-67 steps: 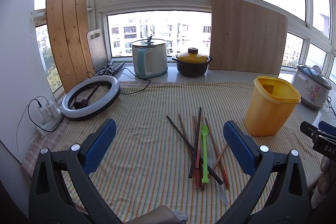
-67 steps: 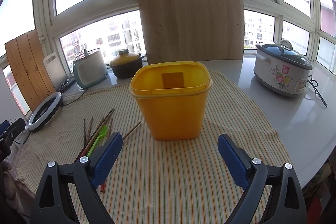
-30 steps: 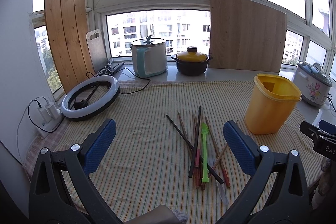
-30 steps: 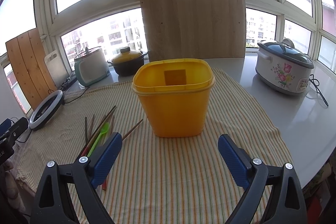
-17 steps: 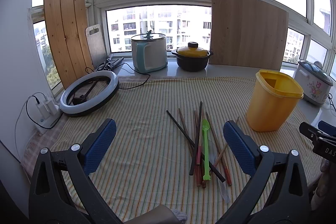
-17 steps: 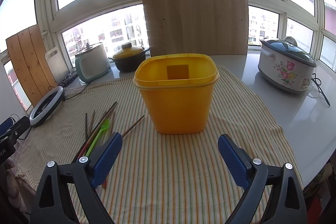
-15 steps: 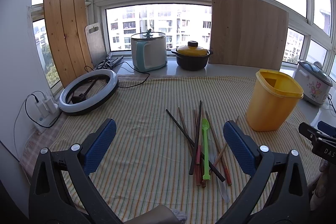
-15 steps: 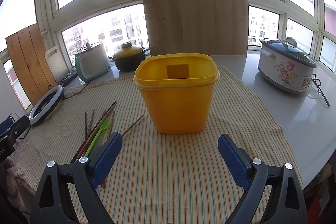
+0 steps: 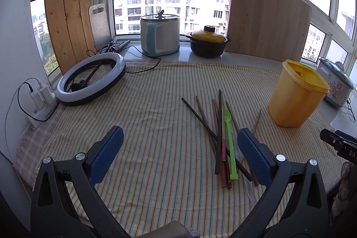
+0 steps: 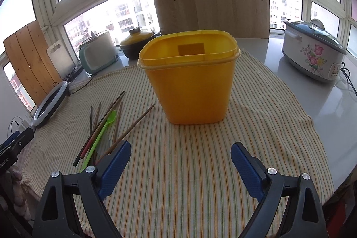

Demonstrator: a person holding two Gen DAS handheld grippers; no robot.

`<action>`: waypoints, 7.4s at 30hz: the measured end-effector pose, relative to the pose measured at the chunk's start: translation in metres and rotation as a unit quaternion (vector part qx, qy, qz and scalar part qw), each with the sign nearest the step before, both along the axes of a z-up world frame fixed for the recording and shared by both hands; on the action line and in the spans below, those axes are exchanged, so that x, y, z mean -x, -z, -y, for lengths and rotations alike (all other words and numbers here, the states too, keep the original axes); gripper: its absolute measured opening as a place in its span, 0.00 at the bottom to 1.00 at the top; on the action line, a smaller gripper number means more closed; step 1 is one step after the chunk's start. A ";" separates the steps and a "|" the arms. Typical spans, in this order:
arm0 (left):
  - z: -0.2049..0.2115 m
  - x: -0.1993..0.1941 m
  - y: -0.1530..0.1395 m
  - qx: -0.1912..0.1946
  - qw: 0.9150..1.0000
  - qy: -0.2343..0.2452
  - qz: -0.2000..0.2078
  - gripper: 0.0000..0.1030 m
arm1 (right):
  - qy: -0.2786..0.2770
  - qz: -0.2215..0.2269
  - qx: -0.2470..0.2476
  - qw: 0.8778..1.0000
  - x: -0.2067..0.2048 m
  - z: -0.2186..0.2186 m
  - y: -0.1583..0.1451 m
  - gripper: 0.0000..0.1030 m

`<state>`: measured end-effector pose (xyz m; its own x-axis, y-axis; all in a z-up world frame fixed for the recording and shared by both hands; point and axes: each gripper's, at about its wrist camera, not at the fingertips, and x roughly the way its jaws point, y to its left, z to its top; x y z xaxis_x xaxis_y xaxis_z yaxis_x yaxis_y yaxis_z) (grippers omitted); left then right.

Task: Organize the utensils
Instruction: 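Grasp a black chopstick with the left tool while the right tool grasps a wooden chopstick, then carry both chopsticks over the yellow container and open both tools to drop them in, then move both open tools back to the utensil pile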

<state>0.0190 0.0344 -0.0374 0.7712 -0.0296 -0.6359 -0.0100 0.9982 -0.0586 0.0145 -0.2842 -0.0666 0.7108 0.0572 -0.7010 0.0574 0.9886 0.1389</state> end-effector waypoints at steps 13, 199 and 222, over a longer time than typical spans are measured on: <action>-0.013 -0.041 0.027 0.097 0.988 0.096 -0.071 0.67 | -0.047 -0.025 -0.105 0.993 -0.019 -0.011 0.020 0.81; 0.087 -0.154 -0.053 0.113 0.969 0.211 -0.056 0.30 | -0.090 0.091 -0.045 0.991 -0.070 0.025 -0.084 0.31; -0.019 -0.136 0.043 0.143 0.966 0.137 -0.165 0.30 | -0.199 -0.083 -0.070 0.974 -0.098 -0.092 0.000 0.38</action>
